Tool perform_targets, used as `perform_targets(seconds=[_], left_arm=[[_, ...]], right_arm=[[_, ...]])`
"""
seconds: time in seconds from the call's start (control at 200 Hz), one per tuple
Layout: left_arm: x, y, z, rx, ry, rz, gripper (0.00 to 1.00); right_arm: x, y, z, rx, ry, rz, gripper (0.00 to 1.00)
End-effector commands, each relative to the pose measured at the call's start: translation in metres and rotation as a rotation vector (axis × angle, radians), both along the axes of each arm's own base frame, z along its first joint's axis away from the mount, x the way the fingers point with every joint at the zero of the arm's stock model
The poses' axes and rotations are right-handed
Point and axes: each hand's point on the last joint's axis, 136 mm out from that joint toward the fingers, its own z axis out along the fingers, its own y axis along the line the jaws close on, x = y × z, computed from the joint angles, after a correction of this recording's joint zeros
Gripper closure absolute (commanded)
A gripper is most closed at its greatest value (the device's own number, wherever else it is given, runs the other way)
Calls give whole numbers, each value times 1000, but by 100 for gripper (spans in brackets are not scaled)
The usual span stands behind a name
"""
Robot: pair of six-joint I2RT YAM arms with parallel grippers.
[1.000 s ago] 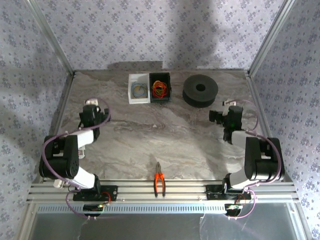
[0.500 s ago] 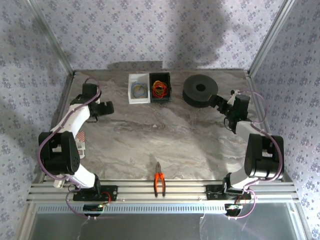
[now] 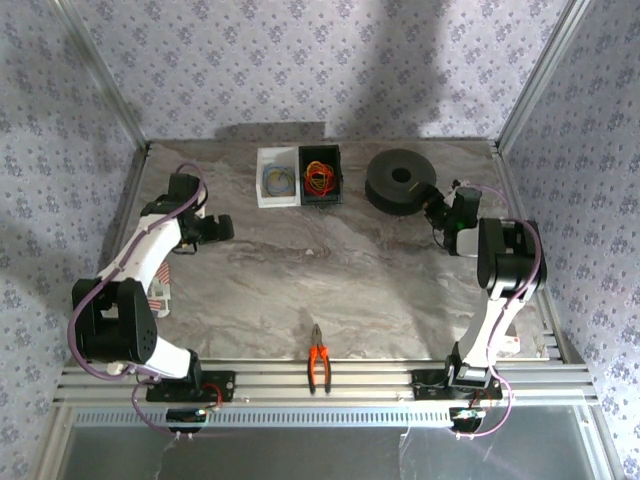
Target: Wrap the cables
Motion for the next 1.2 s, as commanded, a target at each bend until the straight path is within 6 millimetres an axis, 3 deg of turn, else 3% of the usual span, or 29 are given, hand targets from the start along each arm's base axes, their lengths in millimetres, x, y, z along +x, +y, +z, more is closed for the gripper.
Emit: perform_targets(seconds=[0.0,0.335,0.47,0.595,0.78,0.969,1.194], left_arm=[[-11,-2,3,7,15,0,0],[-17,1,5,26,8,5,0],[-19,1,6,29,8,5,0],[-18,1,6,30,7,1,0],[-18,0,5,35,2,-5,0],[-17,-2,3,28,-2,-14,0],[-18,-6,7,24,-15,-26,0]], right_arm=[[22,4,18,33,-80,-15,23],[42,2,-1,71,-38,-58,47],[40,2,-2,63,-30,-63,67],[31,-2,2,45,-24,-70,76],[1,-4,25,-24,-27,-35,100],[-43,4,57,-72,-44,31,100],[-108,40,101,-151,-96,187,100]])
